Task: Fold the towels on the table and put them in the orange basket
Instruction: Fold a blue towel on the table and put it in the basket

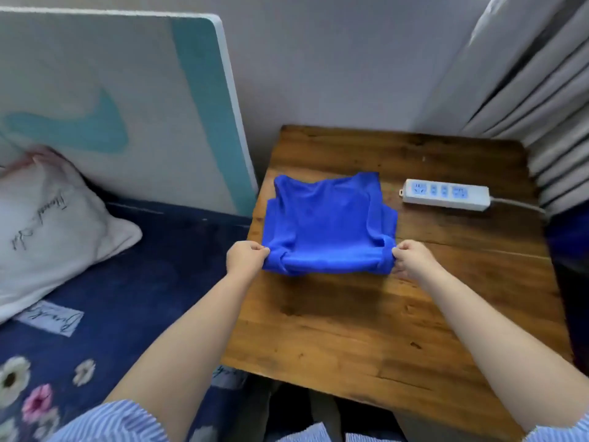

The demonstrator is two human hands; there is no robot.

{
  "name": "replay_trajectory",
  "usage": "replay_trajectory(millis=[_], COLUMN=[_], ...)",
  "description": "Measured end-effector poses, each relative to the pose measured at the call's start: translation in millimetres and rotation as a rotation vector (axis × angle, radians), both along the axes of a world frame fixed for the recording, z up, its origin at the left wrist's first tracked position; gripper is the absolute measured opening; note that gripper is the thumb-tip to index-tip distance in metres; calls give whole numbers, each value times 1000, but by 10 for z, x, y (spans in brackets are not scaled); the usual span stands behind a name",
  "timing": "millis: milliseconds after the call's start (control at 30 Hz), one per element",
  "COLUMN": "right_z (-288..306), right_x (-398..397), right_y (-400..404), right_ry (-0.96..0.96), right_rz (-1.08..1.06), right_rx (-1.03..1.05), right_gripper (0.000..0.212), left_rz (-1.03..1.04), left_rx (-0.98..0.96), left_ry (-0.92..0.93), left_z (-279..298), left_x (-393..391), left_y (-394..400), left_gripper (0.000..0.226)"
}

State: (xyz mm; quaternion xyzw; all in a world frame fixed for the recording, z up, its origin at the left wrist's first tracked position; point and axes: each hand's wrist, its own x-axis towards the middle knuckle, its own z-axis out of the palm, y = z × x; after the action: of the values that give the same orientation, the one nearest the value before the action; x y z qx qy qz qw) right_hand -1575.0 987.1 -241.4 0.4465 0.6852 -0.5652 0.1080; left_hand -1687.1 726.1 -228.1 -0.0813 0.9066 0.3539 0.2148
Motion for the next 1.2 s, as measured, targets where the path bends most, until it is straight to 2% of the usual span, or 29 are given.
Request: replay_trajectory(millis=[67,133,200,267,367,467,600,700,733,867,933,1033,1100,1200], right_z=[-237,-410,-514,-589,-622,-652,-712,-674,-626,-262,16,491,873,1402], right_x=[230,438,585,674,704,633,486,375,333,148,-42,-495,-858,-1343], right_y=[-183,-366,-533,-707,-864,-896,-830,-746,-692,-319,-101,139,275,379], right_ry=[-112,-174,-166,-119,-78,-122,-185,-148,-134,6,65,110,130,280], right_rz=[-77,-180,-258,-247,-193,-197,-193,-291,-342,-486,-457,-374,-314,-267], right_rx=[32,70,148,252,465,496,517,425,400,376,405,477,570,619], right_gripper=[31,27,10,23,37,41,24,10,3,8,9,11,9,18], left_rz=[-43,-122,-191,-260,-316,-277,-232,-198,-180,-33,26,70,70,12], left_rx=[-103,-180,-203,-195,-164,-81,2,18,19,119,130,101,174,310], left_ry=[-96,-189,-260,-302,-314,-327,-295,-219,-178,-9,89,157,180,315], left_z=[-201,-366,-480,-588,-707,-777,-820,-744,-693,-359,-136,266,608,1181], left_x=[70,148,234,293,320,325,300,191,118,-298,-567,-952,-1200,-1519], left_y=[-138,-281,-389,-469,-499,-489,-468,-491,-502,-504,-396,-98,225,718], left_gripper=[34,33,27,26,30,33,42,42,41,30,18,23,24,22])
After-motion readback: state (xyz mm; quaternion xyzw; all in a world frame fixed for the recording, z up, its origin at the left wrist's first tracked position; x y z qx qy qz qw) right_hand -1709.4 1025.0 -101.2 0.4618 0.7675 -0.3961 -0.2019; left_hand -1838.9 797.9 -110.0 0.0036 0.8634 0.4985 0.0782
